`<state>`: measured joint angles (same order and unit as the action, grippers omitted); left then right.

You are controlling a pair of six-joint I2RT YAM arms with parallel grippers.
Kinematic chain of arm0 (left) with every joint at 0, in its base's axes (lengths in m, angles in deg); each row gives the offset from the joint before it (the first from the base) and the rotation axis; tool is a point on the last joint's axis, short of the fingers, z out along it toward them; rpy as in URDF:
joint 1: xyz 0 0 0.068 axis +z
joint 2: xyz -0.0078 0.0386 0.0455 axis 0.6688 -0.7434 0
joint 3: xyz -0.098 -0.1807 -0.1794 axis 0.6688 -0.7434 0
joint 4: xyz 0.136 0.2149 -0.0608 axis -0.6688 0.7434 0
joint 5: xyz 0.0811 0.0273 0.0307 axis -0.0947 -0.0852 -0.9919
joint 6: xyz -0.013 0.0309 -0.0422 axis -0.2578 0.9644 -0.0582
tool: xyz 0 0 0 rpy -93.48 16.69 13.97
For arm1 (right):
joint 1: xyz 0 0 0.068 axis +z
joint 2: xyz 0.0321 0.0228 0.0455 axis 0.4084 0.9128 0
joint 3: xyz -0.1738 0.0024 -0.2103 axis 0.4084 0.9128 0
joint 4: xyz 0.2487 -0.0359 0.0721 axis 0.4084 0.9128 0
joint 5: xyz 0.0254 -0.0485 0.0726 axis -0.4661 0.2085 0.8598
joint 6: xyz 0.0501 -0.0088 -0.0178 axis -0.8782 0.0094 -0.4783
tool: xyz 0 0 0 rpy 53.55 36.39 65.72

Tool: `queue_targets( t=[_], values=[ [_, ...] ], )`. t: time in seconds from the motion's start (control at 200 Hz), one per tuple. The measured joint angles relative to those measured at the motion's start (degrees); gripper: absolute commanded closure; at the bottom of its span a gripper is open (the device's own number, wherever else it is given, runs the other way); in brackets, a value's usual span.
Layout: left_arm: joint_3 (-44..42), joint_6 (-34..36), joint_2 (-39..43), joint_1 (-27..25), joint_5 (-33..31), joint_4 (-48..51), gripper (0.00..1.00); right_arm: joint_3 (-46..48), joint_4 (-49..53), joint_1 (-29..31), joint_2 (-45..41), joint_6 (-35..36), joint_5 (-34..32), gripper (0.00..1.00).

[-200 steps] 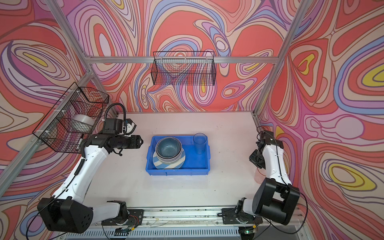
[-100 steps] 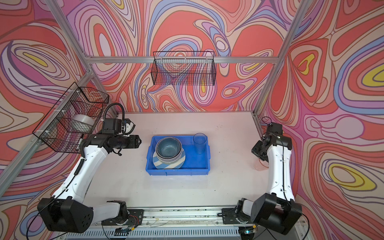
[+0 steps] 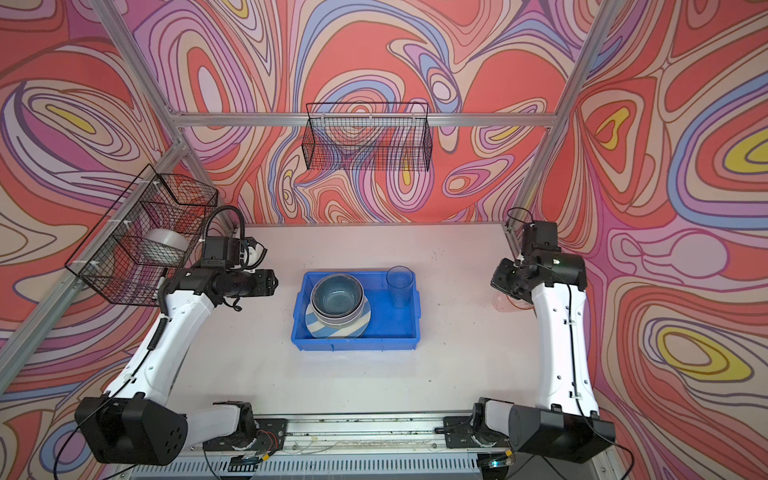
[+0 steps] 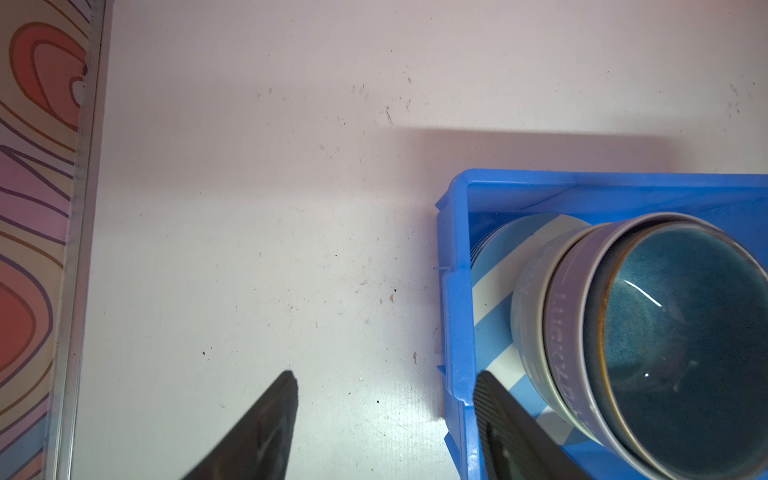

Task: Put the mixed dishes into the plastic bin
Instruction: 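Close the right gripper on the lying pink cup and lift it, then carry the pink cup with the right gripper and lower it into the bin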

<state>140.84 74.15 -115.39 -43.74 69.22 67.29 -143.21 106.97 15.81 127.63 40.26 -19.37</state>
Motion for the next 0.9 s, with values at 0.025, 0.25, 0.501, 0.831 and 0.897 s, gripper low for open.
queue_targets(
  t=[0.025,0.25,0.501,0.831,0.897],
  values=[
    [0.0,0.0,0.0,0.0,-0.3,0.0,0.29,-1.1,0.4,0.8,0.6,0.1,0.1,1.0],
    [0.0,-0.1,0.2,1.2,-1.1,0.0,0.29,-11.2,4.5,4.1,4.3,2.6,1.5,1.0],
    [0.0,-0.2,0.2,2.5,-1.0,0.0,0.29,-19.4,8.5,15.0,8.0,3.4,2.4,1.0],
    [0.0,-0.2,0.2,2.6,0.2,0.0,0.29,-22.0,9.0,34.2,14.8,3.8,4.8,1.0],
    [0.0,-0.2,0.2,2.6,0.2,0.0,0.29,-22.8,8.8,38.2,16.9,3.8,5.0,1.0]
  ],
)
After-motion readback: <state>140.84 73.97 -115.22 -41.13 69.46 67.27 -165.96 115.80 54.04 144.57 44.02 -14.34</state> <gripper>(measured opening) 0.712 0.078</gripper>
